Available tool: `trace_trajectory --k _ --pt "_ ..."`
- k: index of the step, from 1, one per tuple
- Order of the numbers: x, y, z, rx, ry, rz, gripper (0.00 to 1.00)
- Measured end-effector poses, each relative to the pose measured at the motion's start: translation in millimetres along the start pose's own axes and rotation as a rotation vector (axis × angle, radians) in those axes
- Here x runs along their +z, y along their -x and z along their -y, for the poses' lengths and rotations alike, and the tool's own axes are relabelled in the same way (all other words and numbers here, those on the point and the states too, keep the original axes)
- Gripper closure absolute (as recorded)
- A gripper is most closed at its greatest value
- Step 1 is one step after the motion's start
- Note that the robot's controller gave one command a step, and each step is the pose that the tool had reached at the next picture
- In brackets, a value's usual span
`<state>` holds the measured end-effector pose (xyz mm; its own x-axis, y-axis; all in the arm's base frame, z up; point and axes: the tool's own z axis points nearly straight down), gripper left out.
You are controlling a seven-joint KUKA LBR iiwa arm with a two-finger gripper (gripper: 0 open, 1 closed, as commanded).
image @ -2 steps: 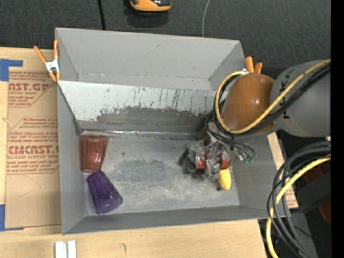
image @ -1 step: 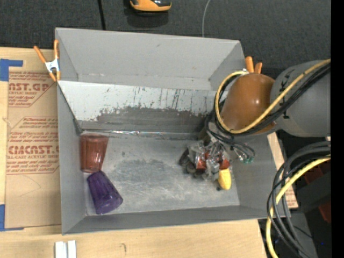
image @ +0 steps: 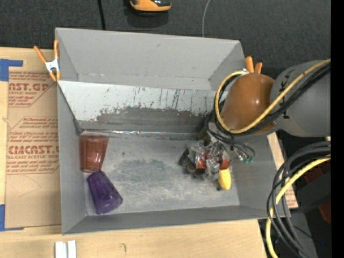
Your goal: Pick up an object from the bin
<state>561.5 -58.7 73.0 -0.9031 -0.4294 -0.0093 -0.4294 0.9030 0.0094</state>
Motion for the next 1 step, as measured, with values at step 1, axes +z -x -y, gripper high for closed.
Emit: trace_trajectory --k 1 --pt "0.0 0.0 0.0 0.0 0.0 0.0 1.0"
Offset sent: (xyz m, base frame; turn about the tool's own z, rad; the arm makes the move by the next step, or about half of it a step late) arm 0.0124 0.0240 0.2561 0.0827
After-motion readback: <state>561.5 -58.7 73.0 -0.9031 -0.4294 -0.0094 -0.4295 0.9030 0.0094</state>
